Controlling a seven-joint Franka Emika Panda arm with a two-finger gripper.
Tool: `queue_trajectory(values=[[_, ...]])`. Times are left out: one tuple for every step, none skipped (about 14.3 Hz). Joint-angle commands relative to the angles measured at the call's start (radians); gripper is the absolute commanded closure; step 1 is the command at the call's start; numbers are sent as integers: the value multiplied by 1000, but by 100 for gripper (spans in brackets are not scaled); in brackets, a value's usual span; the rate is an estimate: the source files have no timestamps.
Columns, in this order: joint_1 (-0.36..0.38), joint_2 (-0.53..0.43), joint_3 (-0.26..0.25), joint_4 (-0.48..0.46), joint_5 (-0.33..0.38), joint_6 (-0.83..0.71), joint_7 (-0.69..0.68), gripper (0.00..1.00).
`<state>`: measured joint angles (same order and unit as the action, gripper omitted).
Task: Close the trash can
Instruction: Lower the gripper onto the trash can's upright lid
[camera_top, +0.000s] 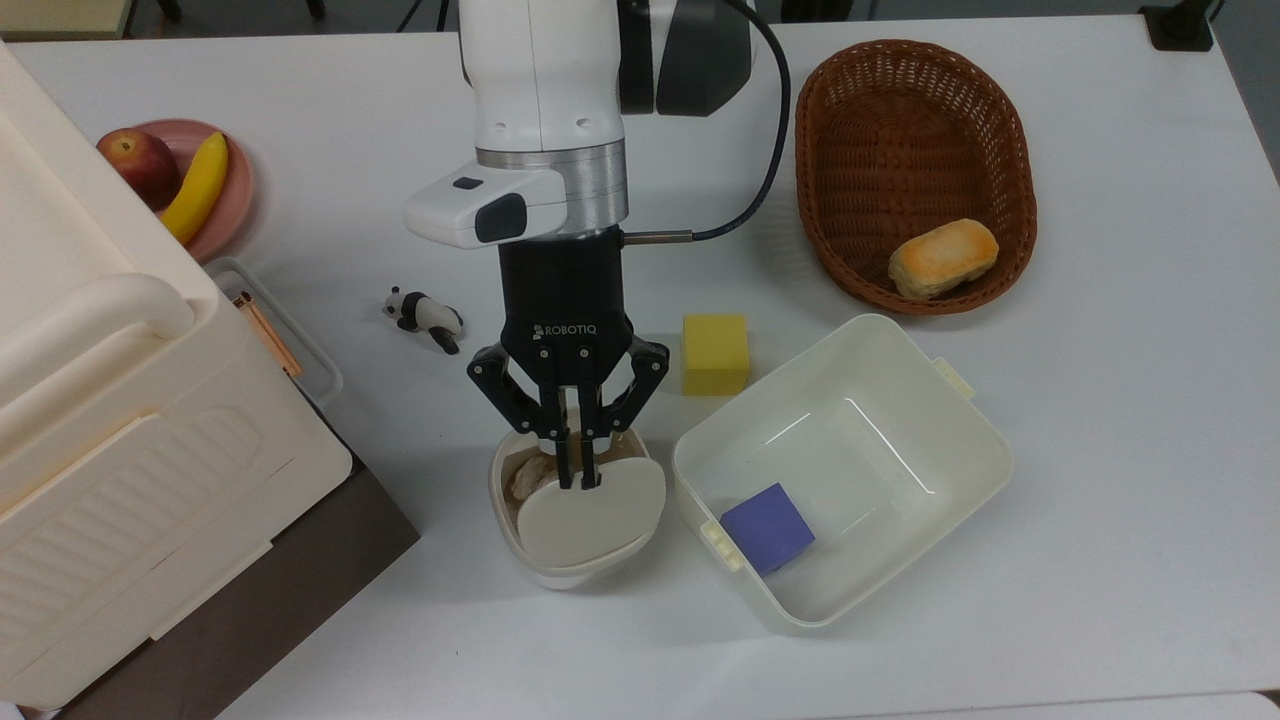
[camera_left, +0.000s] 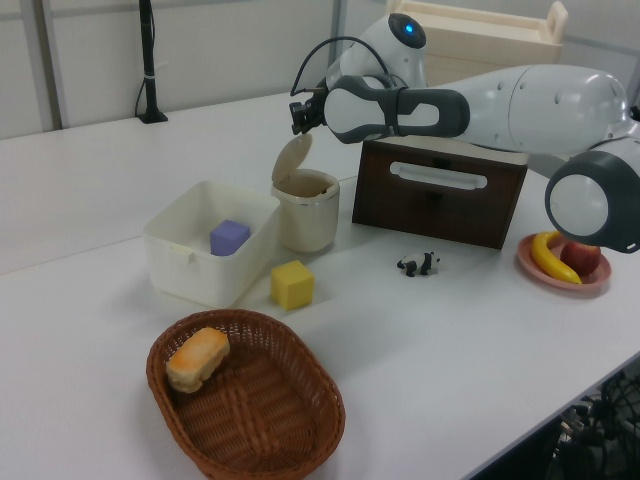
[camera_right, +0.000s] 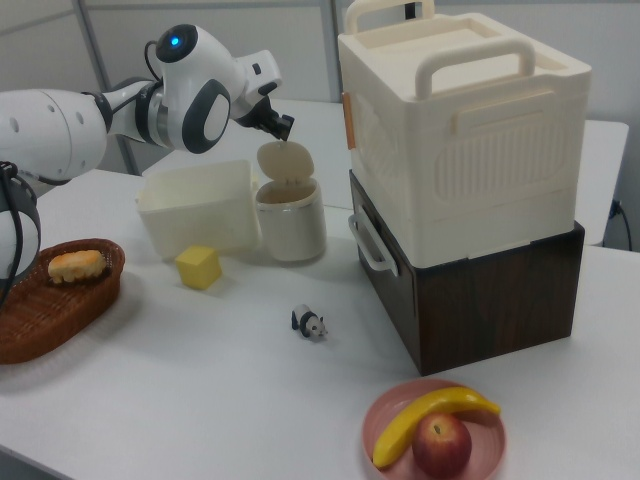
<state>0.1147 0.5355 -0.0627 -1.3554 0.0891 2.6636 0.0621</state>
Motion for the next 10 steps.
queue_trajectory(values=[[19, 12, -22, 12, -29, 9, 28, 96], [17, 9, -22, 10, -35, 7, 28, 96], [14, 8, -23, 10, -37, 7, 28, 96], [13, 5, -23, 12, -35, 7, 28, 96], [10, 1, -23, 13, -34, 7, 30, 96], [11, 3, -23, 15, -32, 9, 30, 96], [11, 6, -23, 15, -34, 10, 30, 96], [13, 9, -23, 15, -35, 10, 30, 96], [13, 8, -23, 13, -32, 9, 30, 96], [13, 8, -23, 13, -29, 9, 38, 96]])
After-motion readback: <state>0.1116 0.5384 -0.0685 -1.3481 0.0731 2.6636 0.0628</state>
